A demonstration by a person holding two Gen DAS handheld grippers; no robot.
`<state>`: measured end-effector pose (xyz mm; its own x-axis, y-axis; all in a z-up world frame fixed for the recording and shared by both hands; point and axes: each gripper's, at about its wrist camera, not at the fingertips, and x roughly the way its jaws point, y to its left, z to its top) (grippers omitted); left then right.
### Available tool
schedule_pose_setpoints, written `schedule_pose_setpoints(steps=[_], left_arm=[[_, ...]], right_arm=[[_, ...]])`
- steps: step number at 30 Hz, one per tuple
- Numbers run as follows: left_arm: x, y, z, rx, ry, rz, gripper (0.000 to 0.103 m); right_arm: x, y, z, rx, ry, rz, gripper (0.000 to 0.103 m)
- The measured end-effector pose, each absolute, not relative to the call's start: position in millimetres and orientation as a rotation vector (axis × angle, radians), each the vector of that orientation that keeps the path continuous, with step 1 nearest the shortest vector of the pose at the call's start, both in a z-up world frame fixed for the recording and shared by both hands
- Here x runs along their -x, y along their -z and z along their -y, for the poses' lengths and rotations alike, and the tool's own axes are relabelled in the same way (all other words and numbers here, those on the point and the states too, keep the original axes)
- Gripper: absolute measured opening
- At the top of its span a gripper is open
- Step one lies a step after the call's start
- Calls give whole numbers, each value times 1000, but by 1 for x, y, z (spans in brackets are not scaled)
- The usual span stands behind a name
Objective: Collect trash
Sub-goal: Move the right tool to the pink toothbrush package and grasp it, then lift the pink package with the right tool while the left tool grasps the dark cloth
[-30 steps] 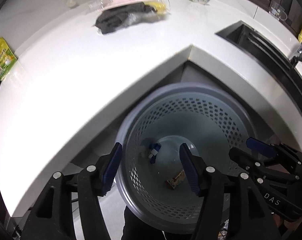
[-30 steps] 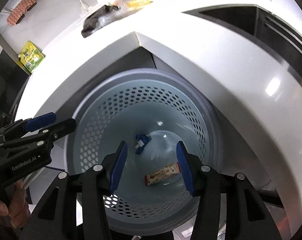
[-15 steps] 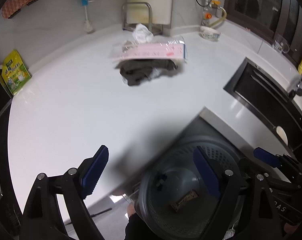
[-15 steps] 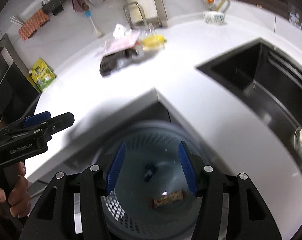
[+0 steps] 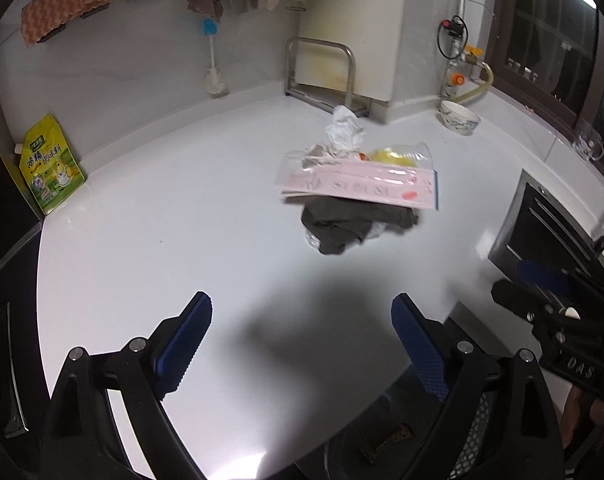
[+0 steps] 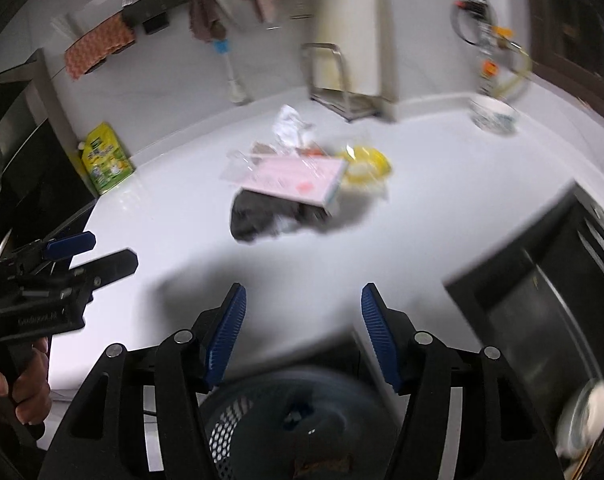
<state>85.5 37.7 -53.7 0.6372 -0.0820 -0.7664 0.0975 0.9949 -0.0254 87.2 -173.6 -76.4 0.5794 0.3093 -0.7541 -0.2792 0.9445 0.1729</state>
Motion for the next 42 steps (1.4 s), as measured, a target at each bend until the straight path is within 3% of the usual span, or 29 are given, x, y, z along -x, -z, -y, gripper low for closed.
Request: schedule_pose_setpoints(steps=[14,25,42], left_arm=[[-120,62,-58,2,107,-905,90],[-136,74,-63,7,108,-936,90],[-146,81,-71,20,100,-957,90]], right_arm=[[-215,85,114,254,-574,-927,65],[-243,112,72,499,-670,-978,68],[-272,135,59,556,-717,-1074,67]])
